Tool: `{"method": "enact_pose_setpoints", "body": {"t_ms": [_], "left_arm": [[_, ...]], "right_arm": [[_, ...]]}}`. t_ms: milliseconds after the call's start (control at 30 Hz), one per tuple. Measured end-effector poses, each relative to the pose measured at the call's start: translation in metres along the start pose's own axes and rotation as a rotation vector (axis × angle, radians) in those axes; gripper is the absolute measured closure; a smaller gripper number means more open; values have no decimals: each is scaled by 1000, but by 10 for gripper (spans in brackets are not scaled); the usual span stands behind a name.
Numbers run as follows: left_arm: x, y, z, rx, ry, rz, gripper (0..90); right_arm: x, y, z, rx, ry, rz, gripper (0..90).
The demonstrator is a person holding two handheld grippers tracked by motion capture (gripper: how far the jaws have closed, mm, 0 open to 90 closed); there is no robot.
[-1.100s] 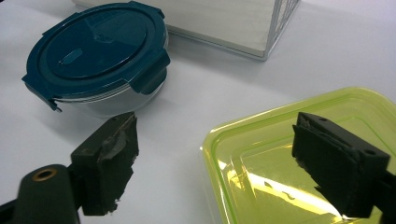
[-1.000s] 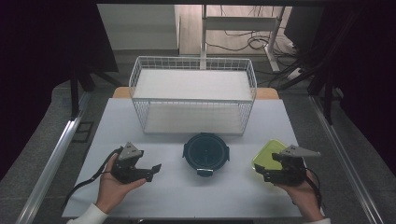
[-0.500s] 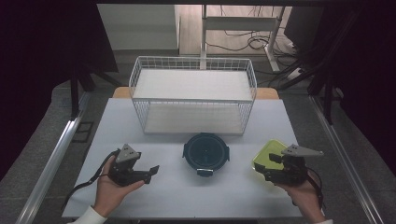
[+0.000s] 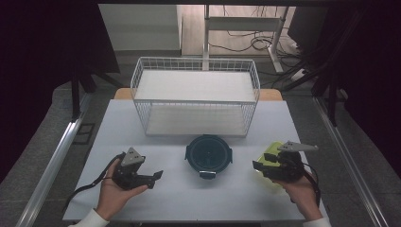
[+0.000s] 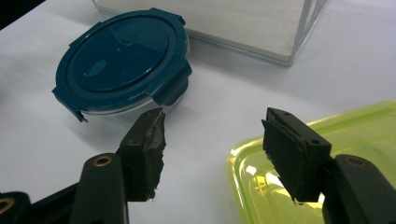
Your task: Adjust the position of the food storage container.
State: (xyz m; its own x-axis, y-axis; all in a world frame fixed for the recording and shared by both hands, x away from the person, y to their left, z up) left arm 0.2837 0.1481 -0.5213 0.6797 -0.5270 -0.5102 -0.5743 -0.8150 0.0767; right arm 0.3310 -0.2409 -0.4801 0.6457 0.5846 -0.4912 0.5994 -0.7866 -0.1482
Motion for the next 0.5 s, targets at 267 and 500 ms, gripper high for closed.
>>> {"method": "enact_pose_setpoints", "body": {"t_ms": [267,500], "left_arm": [[0,1,3,5,-26,-4,168],[1,2,5,5,-38,-3,166]], "right_arm": [[14,-3,-20,16,-23,9,465],[38,-7,-35,-6,-51,-3,536]]}}
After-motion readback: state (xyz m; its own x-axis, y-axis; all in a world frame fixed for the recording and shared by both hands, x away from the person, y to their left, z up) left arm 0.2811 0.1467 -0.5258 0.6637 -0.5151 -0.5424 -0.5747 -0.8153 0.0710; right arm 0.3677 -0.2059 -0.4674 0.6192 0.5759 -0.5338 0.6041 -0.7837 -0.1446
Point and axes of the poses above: each handheld gripper's, and its own axes: x roughly forward along the jaws, z roughly out of its underside, y roughly to its right, the point moved 7 cm from there along x, roughly forward along the jaws, and after that the axes turned 11 degrees about y, right-handed, at the moved point
